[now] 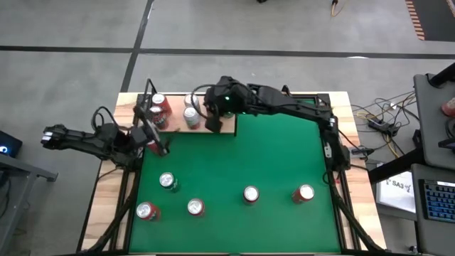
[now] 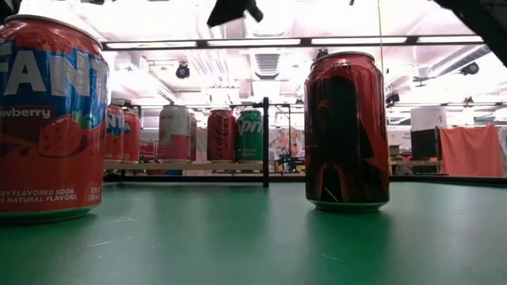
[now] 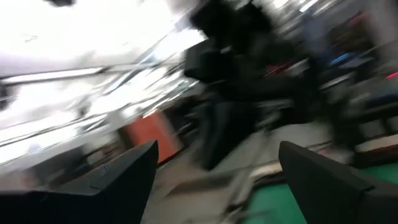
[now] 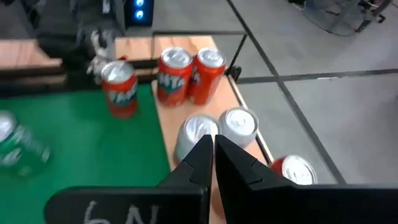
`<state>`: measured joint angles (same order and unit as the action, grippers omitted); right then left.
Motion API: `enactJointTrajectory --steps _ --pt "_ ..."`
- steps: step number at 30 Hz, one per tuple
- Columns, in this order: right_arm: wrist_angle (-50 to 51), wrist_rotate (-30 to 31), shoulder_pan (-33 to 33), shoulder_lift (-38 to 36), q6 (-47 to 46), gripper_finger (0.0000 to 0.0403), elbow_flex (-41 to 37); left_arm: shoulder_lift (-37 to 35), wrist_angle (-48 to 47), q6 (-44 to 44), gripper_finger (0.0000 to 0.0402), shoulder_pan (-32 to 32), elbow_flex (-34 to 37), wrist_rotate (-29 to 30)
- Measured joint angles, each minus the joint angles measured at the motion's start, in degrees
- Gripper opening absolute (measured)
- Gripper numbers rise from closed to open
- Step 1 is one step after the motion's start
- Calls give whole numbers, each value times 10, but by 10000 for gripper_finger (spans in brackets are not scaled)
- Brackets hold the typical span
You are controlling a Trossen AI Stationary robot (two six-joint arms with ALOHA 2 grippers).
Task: Place canned beverage on shelf
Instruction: Put the green soda can on the shelf aligned with the other green soda can
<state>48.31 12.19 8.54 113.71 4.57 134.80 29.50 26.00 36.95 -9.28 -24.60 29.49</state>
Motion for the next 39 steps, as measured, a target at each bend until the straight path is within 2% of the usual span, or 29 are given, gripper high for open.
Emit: enactJointTrajectory --steps 2,4,10,14,18,28,39 --pt "27 2 -12 -17 2 9 0 10 0 -24 318 0 -2 -65" --pt "50 3 -25 -31 0 9 -1 23 2 -49 318 -1 -10 -106" --pt "81 3 -72 -62 6 9 -27 75 0 -131 318 -1 -31 -115" --pt "69 3 -95 -86 10 9 -73 112 2 -193 318 -2 -37 -118" --pt "3 3 -113 -123 14 9 -156 146 18 -237 318 -13 -39 -121" --pt "-166 3 -127 -244 15 9 -395 195 70 -285 318 -34 -39 -121" --pt "-336 -2 -127 -352 15 9 -601 229 134 -320 318 -34 -39 -121"
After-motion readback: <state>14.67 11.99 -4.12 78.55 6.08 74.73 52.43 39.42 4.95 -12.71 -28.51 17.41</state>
